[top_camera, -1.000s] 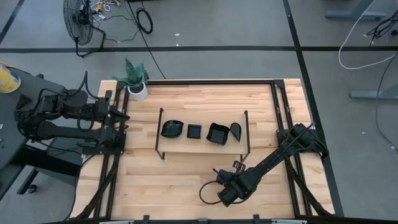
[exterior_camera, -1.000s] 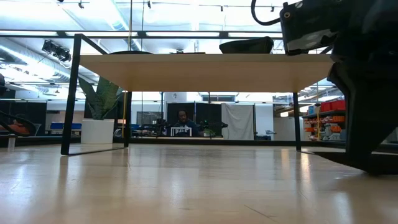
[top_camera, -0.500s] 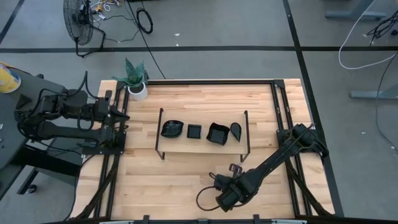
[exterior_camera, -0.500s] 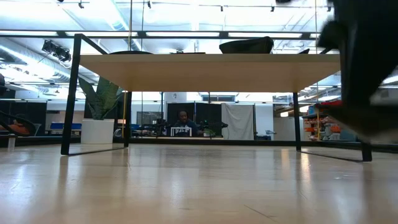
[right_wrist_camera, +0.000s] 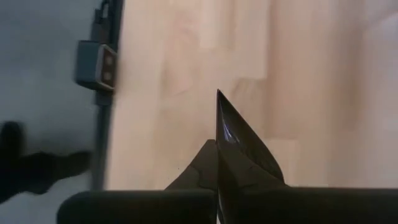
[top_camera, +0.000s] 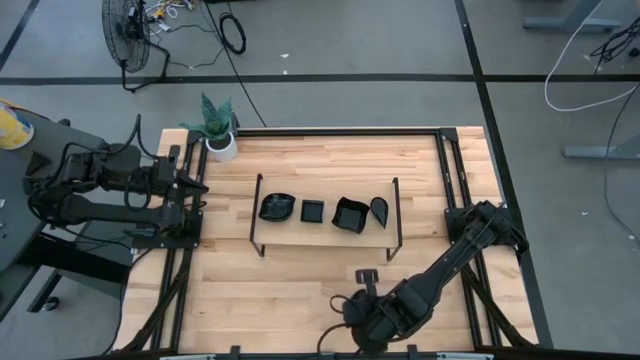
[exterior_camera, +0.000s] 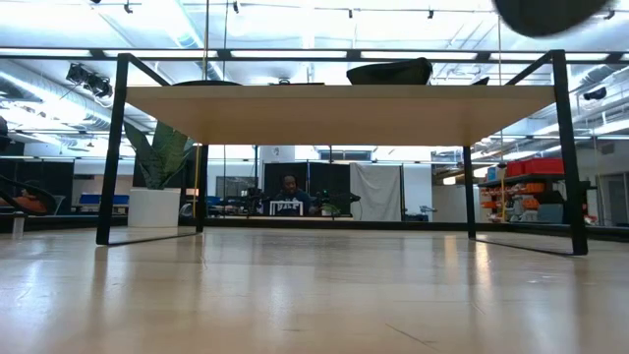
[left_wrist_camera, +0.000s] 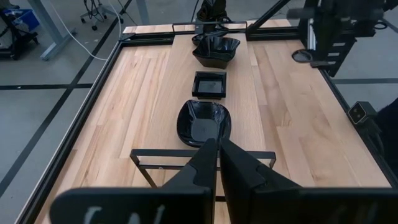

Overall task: Pick & Place Mini shaped plates
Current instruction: Stack the drop shaped plate on top of the drop shaped plate on the shelf

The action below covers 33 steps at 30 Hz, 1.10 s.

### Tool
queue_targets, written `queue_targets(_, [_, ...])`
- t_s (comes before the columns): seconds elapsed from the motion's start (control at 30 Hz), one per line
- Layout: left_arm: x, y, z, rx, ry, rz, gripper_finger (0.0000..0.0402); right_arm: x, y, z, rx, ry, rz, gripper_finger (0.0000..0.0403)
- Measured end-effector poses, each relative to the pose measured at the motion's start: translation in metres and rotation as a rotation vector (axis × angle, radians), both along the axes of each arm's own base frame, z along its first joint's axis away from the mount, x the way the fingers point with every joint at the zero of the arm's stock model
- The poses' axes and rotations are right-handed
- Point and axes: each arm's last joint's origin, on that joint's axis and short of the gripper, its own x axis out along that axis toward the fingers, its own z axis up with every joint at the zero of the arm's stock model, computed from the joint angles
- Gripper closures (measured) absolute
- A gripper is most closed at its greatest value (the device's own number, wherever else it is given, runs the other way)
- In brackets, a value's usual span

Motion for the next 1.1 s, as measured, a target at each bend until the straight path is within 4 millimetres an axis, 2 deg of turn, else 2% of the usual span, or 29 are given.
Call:
queue_targets(0.13, [0.0, 0.0, 0.0, 0.0, 0.0, 0.0, 0.0376, -0.006, -0.009, 0.017, -0.123, -0.024, 0.095, 0.0403])
queue_targets(0.23, [0.0, 0.0, 0.0, 0.0, 0.0, 0.0, 0.0376, -0.009, -0.025, 0.025, -0.193, -0.01, 0.181, 0.0403])
queue_targets(0.33, [0.0, 0.0, 0.0, 0.0, 0.0, 0.0, 0.0376, -0.018, -0.044, 0.043, -0.259, -0.032, 0.243, 0.0403])
queue_targets(0.47, [0.0, 0.0, 0.0, 0.0, 0.0, 0.0, 0.0376, -0.037, -0.066, 0.064, -0.315, -0.071, 0.344, 0.0403])
queue_targets(0.6, [0.0, 0.0, 0.0, 0.0, 0.0, 0.0, 0.0376, -0.059, -0.094, 0.077, -0.375, -0.085, 0.45, 0.0403])
queue_targets(0.7, [0.0, 0.0, 0.0, 0.0, 0.0, 0.0, 0.0376, -0.075, -0.115, 0.077, -0.452, -0.071, 0.564, 0.0403])
queue_targets(0.93, [0.0, 0.0, 0.0, 0.0, 0.0, 0.0, 0.0376, -0.104, -0.154, 0.061, -0.639, -0.009, 0.898, 0.0403])
queue_targets(1.1, [0.0, 0.0, 0.0, 0.0, 0.0, 0.0, 0.0376, -0.121, -0.173, 0.053, -0.653, -0.036, 1.108, 0.0403])
